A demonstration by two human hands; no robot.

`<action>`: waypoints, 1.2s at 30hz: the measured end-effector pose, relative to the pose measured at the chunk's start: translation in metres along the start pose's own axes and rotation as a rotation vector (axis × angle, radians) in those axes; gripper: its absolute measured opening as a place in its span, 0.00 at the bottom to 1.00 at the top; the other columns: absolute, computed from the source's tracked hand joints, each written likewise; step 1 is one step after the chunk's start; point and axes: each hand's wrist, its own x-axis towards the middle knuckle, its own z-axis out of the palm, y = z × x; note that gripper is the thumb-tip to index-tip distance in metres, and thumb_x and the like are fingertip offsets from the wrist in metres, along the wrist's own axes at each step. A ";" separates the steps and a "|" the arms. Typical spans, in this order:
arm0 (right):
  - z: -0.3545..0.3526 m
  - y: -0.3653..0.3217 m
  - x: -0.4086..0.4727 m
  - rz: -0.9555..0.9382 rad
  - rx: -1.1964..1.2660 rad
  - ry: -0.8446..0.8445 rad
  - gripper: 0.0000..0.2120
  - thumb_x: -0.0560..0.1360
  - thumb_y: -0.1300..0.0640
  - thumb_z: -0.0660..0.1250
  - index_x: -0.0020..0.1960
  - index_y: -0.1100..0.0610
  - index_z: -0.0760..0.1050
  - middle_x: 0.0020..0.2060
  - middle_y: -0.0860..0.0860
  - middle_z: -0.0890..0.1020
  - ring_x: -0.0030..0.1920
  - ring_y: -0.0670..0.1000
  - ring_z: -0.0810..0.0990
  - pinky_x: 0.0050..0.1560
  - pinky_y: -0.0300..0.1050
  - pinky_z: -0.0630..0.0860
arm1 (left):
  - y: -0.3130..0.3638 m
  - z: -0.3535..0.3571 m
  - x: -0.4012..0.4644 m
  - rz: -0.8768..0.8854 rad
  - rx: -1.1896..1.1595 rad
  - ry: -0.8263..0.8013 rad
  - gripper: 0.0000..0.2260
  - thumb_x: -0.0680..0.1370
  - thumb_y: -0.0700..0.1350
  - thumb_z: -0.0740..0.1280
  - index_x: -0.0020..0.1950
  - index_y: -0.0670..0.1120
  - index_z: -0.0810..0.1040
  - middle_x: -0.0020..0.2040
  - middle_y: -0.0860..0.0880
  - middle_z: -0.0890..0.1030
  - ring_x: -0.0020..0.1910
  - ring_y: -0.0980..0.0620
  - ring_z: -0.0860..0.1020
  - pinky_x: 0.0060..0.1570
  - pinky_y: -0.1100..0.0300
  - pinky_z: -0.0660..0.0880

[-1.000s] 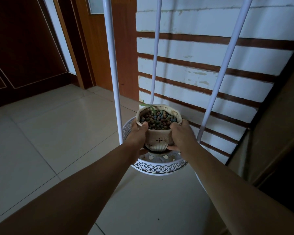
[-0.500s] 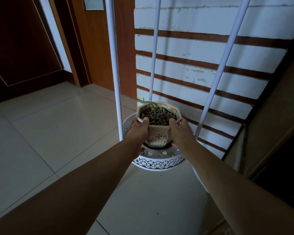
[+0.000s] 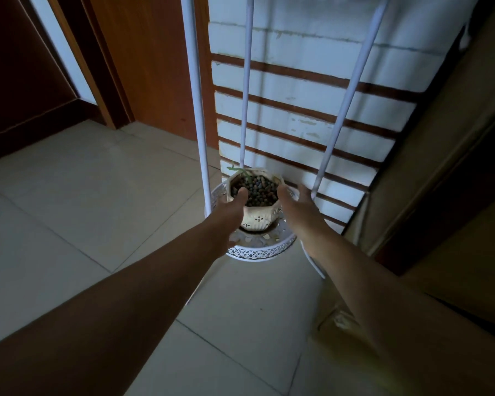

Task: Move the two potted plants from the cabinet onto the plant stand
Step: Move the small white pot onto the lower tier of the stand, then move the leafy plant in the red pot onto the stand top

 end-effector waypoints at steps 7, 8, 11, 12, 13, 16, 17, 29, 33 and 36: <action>-0.039 -0.076 -0.078 0.075 0.027 -0.010 0.31 0.76 0.41 0.57 0.74 0.50 0.53 0.73 0.57 0.64 0.70 0.58 0.66 0.68 0.56 0.66 | 0.060 -0.019 -0.101 -0.011 0.116 -0.030 0.33 0.76 0.57 0.64 0.76 0.47 0.57 0.75 0.45 0.65 0.70 0.45 0.67 0.58 0.52 0.65; -0.046 -0.088 -0.091 0.075 0.024 -0.004 0.31 0.75 0.41 0.58 0.74 0.50 0.53 0.73 0.57 0.64 0.70 0.58 0.66 0.67 0.55 0.66 | 0.069 -0.021 -0.117 -0.024 0.130 -0.035 0.34 0.75 0.57 0.64 0.77 0.47 0.56 0.75 0.45 0.65 0.68 0.45 0.68 0.56 0.53 0.65; -0.067 -0.123 -0.132 0.095 0.008 0.013 0.31 0.75 0.41 0.59 0.74 0.50 0.54 0.74 0.56 0.62 0.71 0.58 0.64 0.66 0.53 0.64 | 0.096 -0.032 -0.165 -0.072 0.163 -0.057 0.36 0.74 0.60 0.64 0.77 0.48 0.54 0.75 0.45 0.65 0.68 0.45 0.68 0.55 0.51 0.65; -0.074 -0.136 -0.146 0.108 -0.003 0.020 0.31 0.75 0.41 0.59 0.74 0.50 0.54 0.74 0.56 0.61 0.71 0.57 0.63 0.66 0.52 0.63 | 0.105 -0.036 -0.181 -0.078 0.173 -0.067 0.36 0.74 0.60 0.64 0.77 0.48 0.54 0.75 0.45 0.64 0.70 0.44 0.67 0.56 0.51 0.66; -0.082 -0.149 -0.160 0.119 -0.017 0.025 0.31 0.75 0.41 0.59 0.74 0.50 0.55 0.74 0.55 0.61 0.72 0.57 0.63 0.67 0.52 0.63 | 0.115 -0.040 -0.197 -0.084 0.176 -0.080 0.36 0.74 0.59 0.65 0.77 0.48 0.55 0.75 0.45 0.64 0.70 0.44 0.67 0.57 0.50 0.66; -0.104 -0.190 -0.205 0.133 -0.014 0.045 0.30 0.75 0.42 0.60 0.74 0.49 0.56 0.74 0.55 0.62 0.72 0.56 0.63 0.69 0.54 0.63 | 0.148 -0.053 -0.249 -0.075 0.188 -0.125 0.35 0.74 0.57 0.67 0.76 0.48 0.56 0.75 0.45 0.64 0.70 0.44 0.67 0.58 0.50 0.66; -0.110 -0.202 -0.218 0.128 -0.007 0.051 0.30 0.75 0.42 0.60 0.73 0.49 0.56 0.73 0.55 0.63 0.70 0.55 0.65 0.67 0.53 0.65 | 0.158 -0.056 -0.264 -0.064 0.188 -0.135 0.35 0.74 0.56 0.67 0.76 0.48 0.57 0.74 0.45 0.65 0.68 0.45 0.68 0.57 0.50 0.66; -0.188 -0.337 -0.312 0.030 0.111 0.109 0.32 0.73 0.45 0.64 0.74 0.50 0.56 0.73 0.53 0.64 0.71 0.53 0.65 0.69 0.50 0.63 | 0.286 -0.063 -0.400 0.066 0.256 -0.210 0.33 0.73 0.56 0.68 0.74 0.48 0.62 0.72 0.48 0.70 0.69 0.47 0.70 0.57 0.51 0.66; -0.224 -0.362 -0.336 0.025 0.131 0.143 0.36 0.72 0.43 0.66 0.74 0.49 0.55 0.74 0.52 0.60 0.72 0.52 0.62 0.64 0.44 0.62 | 0.317 -0.050 -0.435 0.114 0.265 -0.210 0.33 0.73 0.56 0.69 0.74 0.48 0.62 0.71 0.45 0.71 0.68 0.45 0.70 0.53 0.54 0.66; -0.247 -0.380 -0.355 0.017 0.136 0.167 0.38 0.70 0.43 0.67 0.74 0.47 0.53 0.75 0.53 0.59 0.73 0.53 0.61 0.68 0.49 0.63 | 0.336 -0.043 -0.458 0.160 0.281 -0.217 0.35 0.72 0.56 0.70 0.75 0.48 0.61 0.72 0.44 0.70 0.68 0.44 0.70 0.57 0.52 0.67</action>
